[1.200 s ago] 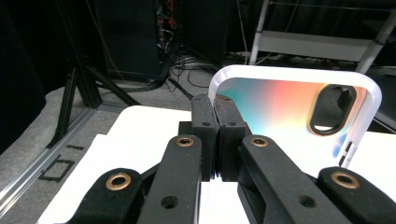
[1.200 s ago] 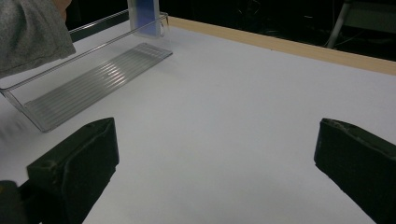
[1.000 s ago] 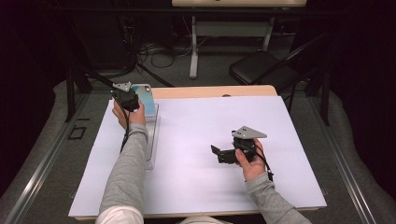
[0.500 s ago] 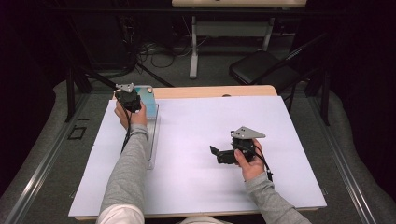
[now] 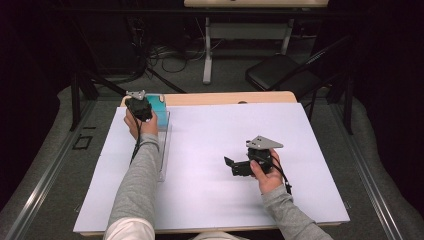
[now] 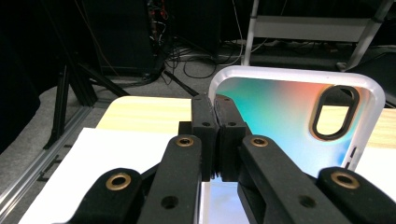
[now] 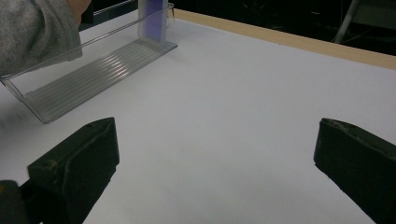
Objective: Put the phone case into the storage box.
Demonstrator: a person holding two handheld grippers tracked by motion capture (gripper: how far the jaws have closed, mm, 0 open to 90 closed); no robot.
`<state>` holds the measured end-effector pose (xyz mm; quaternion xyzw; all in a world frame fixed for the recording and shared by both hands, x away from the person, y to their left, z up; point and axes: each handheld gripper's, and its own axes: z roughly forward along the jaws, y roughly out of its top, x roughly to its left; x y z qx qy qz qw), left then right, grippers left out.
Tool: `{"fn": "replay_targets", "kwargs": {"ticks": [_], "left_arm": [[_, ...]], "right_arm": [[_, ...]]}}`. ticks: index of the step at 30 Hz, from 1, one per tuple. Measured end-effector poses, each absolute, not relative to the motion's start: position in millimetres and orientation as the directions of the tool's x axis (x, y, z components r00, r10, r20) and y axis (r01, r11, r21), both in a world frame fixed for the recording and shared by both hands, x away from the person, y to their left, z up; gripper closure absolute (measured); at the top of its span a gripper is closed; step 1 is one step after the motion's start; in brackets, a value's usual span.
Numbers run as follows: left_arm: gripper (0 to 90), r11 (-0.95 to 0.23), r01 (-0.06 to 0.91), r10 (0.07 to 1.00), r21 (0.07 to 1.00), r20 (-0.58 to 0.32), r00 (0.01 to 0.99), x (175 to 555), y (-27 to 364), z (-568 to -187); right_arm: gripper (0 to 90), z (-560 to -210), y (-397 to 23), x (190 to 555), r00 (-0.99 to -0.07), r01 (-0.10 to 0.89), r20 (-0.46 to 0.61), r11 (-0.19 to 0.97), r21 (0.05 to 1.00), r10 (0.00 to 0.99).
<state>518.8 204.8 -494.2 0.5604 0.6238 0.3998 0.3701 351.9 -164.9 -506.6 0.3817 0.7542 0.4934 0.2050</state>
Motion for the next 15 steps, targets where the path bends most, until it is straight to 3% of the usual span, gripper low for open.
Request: {"fn": "replay_targets", "kwargs": {"ticks": [15], "left_arm": [[88.8, 0.06, 0.411, 0.994, 0.91, -0.019, -0.103, 519.1, 205.5, -497.0]], "right_arm": [[0.1, -507.0, -164.1, 352.0, -0.626, 0.377, 0.071, 0.222, 0.899, 0.776]]}}
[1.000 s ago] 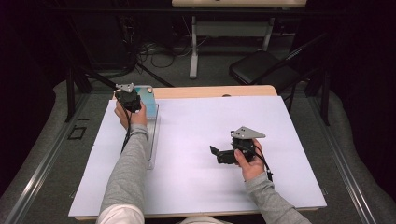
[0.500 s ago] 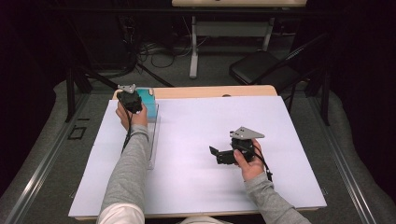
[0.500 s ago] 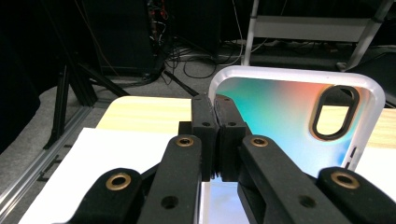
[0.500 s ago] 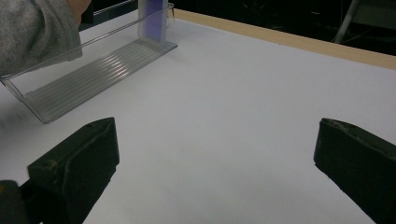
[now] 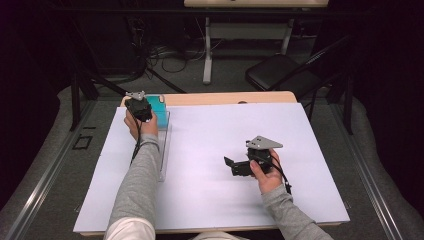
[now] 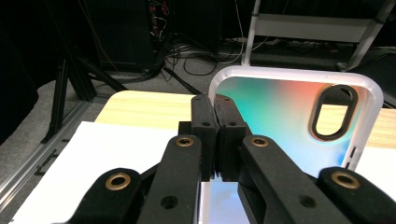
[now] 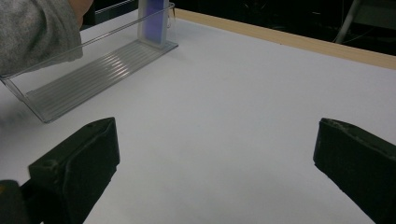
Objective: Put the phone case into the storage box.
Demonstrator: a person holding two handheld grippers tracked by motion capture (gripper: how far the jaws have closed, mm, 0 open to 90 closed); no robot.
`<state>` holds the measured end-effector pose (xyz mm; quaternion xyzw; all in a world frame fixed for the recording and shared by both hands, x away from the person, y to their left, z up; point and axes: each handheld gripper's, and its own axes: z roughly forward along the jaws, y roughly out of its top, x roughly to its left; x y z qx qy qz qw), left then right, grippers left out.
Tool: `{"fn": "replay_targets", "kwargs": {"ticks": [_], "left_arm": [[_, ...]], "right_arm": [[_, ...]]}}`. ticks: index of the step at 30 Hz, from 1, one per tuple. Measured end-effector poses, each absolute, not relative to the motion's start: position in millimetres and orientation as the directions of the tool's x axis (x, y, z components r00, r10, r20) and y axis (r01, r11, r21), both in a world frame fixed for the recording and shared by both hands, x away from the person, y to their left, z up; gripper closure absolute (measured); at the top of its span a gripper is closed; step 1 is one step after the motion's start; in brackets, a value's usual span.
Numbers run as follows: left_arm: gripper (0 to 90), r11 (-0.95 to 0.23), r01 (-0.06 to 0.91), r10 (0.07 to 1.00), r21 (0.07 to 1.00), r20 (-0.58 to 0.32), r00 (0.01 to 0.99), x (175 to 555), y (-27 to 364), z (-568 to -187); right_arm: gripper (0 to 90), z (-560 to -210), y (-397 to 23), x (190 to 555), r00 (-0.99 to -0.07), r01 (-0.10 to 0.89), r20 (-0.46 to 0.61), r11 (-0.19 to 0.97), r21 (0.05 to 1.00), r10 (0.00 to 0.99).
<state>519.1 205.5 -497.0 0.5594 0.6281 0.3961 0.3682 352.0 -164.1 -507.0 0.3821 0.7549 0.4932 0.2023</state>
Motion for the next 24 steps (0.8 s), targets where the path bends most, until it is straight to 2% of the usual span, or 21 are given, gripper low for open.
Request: {"fn": "replay_targets", "kwargs": {"ticks": [24], "left_arm": [[86.9, 0.055, 0.413, 0.996, 0.909, -0.023, -0.082, 520.0, 205.7, -497.0]], "right_arm": [[0.7, -507.6, -164.1, 352.9, -0.625, 0.377, 0.068, 0.225, 0.898, 0.778]]}}
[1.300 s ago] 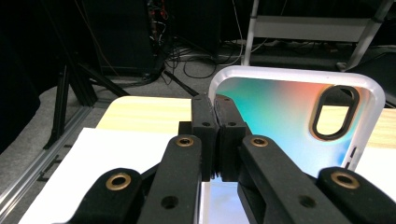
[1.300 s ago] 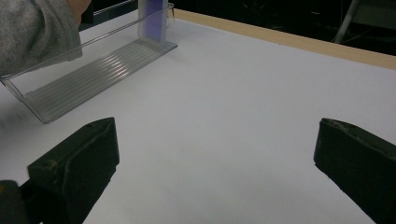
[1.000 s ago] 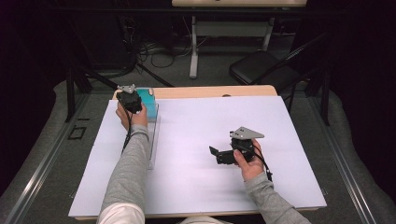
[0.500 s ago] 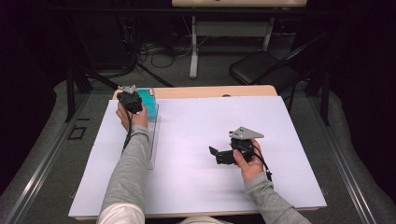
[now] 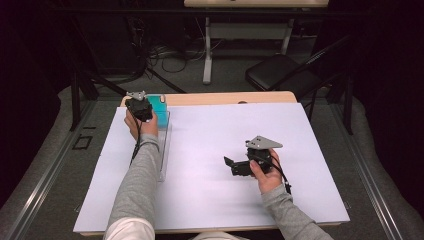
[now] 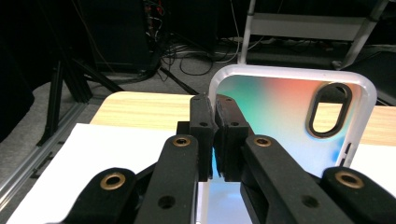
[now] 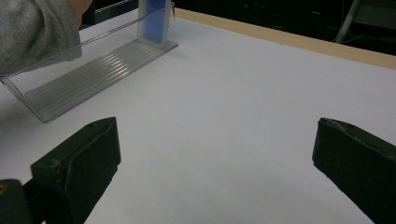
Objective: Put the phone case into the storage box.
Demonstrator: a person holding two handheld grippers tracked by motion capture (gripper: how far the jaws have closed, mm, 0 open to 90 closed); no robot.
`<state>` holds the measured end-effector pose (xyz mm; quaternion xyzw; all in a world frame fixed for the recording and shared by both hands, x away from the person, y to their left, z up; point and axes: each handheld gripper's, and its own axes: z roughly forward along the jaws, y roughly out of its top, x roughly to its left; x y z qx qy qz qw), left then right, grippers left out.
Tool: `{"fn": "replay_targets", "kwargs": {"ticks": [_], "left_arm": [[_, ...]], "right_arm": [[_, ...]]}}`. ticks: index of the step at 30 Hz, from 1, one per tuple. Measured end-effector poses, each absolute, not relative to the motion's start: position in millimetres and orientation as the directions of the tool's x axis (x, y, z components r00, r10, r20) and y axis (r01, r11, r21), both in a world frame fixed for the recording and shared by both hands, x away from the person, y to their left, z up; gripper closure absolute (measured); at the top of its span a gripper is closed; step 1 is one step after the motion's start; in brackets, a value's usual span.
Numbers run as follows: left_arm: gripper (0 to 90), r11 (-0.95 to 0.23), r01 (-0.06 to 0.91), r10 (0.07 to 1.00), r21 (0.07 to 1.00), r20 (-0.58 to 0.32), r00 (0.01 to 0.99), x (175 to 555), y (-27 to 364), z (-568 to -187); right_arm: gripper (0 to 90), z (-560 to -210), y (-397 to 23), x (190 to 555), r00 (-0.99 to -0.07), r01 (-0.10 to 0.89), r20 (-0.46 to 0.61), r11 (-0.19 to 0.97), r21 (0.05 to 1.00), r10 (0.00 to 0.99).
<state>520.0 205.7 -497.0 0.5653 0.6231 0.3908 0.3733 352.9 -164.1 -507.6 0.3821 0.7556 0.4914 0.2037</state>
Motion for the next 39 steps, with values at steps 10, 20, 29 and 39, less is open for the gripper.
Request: {"fn": "replay_targets", "kwargs": {"ticks": [10, 20, 29, 39], "left_arm": [[82.5, 0.055, 0.415, 0.996, 0.908, -0.023, -0.082, 520.4, 207.1, -497.4], [74.2, 0.047, 0.415, 0.997, 0.909, -0.017, -0.074, 520.3, 208.2, -496.9], [65.9, 0.052, 0.413, 0.998, 0.909, -0.028, -0.064, 520.4, 209.4, -496.7], [59.3, 0.036, 0.401, 0.998, 0.915, -0.015, -0.056, 519.4, 207.7, -495.2]], "right_arm": [[0.7, -507.7, -164.4, 353.1, -0.626, 0.377, 0.067, 0.226, 0.898, 0.777], [0.8, -507.6, -164.4, 353.0, -0.626, 0.376, 0.067, 0.225, 0.899, 0.777], [1.1, -507.8, -163.8, 353.0, -0.631, 0.371, 0.059, 0.234, 0.899, 0.774], [1.1, -508.0, -163.9, 353.3, -0.63, 0.373, 0.061, 0.233, 0.898, 0.774]]}}
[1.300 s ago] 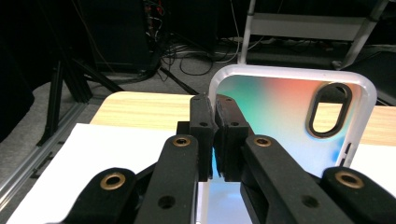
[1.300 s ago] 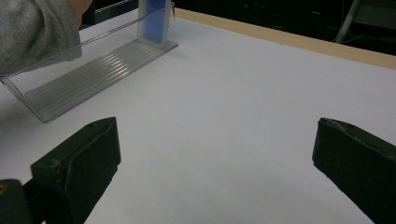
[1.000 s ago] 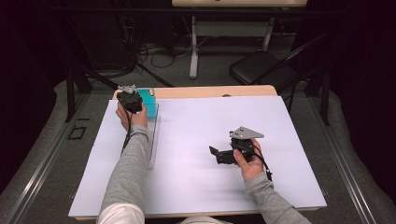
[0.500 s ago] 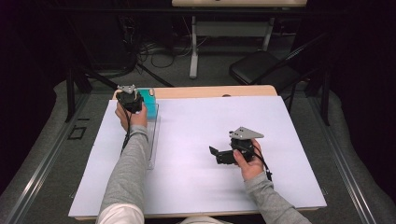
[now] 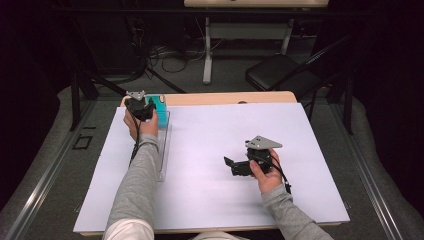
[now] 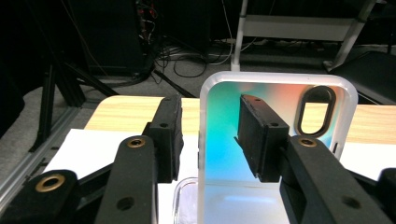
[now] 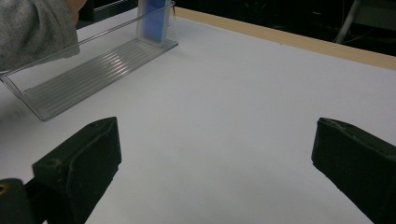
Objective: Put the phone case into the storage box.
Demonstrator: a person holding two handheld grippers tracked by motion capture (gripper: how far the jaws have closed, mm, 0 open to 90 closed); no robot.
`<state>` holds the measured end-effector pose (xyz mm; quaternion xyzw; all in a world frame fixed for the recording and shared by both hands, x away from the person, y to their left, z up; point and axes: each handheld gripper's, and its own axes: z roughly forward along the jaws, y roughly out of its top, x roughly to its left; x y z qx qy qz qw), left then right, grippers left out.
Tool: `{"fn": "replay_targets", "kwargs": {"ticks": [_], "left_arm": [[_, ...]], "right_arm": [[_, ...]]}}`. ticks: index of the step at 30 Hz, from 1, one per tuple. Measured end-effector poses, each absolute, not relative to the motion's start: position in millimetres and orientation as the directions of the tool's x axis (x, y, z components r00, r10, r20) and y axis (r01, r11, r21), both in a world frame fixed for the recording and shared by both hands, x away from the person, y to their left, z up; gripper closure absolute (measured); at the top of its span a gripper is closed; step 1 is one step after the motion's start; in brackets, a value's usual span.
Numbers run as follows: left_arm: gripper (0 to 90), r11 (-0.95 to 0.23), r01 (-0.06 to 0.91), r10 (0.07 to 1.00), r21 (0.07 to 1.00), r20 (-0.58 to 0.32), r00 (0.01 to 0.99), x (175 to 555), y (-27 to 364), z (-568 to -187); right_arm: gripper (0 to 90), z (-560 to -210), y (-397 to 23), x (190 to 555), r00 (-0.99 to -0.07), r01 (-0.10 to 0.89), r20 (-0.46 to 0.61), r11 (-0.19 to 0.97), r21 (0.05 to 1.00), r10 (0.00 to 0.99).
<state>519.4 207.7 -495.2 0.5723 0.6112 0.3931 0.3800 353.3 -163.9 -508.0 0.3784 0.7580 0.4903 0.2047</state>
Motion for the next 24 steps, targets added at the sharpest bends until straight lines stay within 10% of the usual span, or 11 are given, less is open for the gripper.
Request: {"fn": "replay_targets", "kwargs": {"ticks": [24], "left_arm": [[47.6, 0.044, 0.395, 0.998, 0.917, -0.025, -0.053, 510.1, 212.4, -485.5]], "right_arm": [[1.1, -508.1, -162.8, 352.4, -0.633, 0.369, 0.053, 0.24, 0.898, 0.772]]}}
